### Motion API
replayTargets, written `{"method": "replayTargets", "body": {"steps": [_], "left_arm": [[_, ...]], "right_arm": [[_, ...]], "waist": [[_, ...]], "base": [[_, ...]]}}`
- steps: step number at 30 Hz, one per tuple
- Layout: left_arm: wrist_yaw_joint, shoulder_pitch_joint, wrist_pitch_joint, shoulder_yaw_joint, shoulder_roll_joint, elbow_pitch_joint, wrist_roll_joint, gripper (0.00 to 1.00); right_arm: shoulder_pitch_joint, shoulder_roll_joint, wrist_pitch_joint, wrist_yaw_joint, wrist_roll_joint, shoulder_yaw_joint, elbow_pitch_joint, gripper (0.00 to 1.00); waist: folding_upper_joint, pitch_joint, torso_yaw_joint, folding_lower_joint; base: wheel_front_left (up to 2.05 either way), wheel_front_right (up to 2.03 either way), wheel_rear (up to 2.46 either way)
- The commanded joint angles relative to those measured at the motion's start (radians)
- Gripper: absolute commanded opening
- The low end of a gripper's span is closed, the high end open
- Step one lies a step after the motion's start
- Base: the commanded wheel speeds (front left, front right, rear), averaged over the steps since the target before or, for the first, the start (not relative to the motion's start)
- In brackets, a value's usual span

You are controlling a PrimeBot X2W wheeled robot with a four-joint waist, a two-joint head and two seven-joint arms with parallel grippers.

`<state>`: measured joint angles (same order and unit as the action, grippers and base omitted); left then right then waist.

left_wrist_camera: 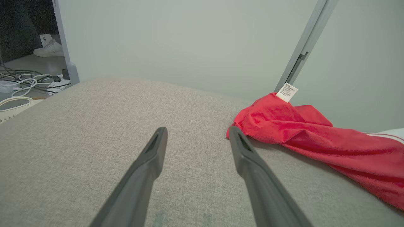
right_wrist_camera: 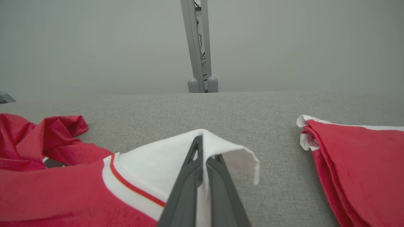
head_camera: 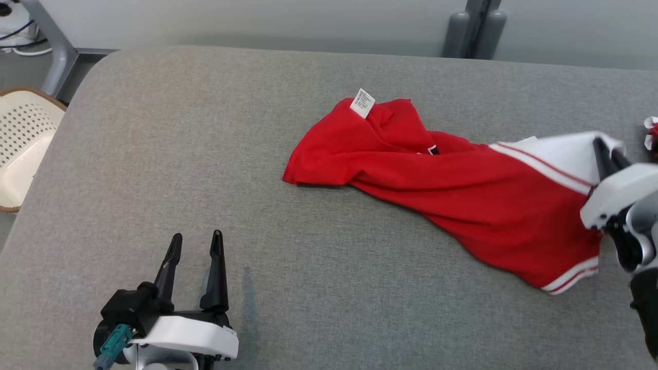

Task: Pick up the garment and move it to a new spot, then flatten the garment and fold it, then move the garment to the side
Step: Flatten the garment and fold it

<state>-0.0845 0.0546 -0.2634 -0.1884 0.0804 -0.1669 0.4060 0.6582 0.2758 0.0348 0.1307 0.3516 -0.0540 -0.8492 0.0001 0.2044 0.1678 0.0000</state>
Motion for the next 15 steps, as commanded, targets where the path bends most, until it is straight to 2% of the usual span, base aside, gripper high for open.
{"method": "replayTargets", "body": {"steps": [1, 7, 14, 15], "left_arm": [[0.005, 0.005, -0.001, 0.004, 0.003, 0.000, -0.006, 1.00], [-0.001, -0.005, -0.001, 0.006, 0.002, 0.002, -0.010, 1.00], [-0.001, -0.006, -0.001, 0.006, 0.004, 0.003, -0.010, 1.00], [-0.001, -0.006, -0.001, 0.006, 0.004, 0.003, -0.010, 1.00]], "right_arm": [[0.037, 0.012, 0.030, 0.000, -0.009, -0.017, 0.026, 0.00], [0.076, 0.007, 0.080, 0.000, 0.017, -0.145, 0.157, 0.00], [-0.080, 0.018, 0.051, 0.000, 0.092, -0.433, 0.390, 0.00], [-0.080, 0.018, 0.051, 0.000, 0.092, -0.433, 0.390, 0.00]], "waist": [[-0.0001, -0.008, -0.014, 0.0000], [-0.0001, -0.022, -0.052, 0.0000], [-0.0001, -0.030, -0.089, 0.0000], [-0.0001, -0.030, -0.089, 0.0000]], "base": [[0.00, 0.00, 0.00], [0.00, 0.00, 0.00], [0.00, 0.00, 0.00], [0.00, 0.00, 0.00]]}}
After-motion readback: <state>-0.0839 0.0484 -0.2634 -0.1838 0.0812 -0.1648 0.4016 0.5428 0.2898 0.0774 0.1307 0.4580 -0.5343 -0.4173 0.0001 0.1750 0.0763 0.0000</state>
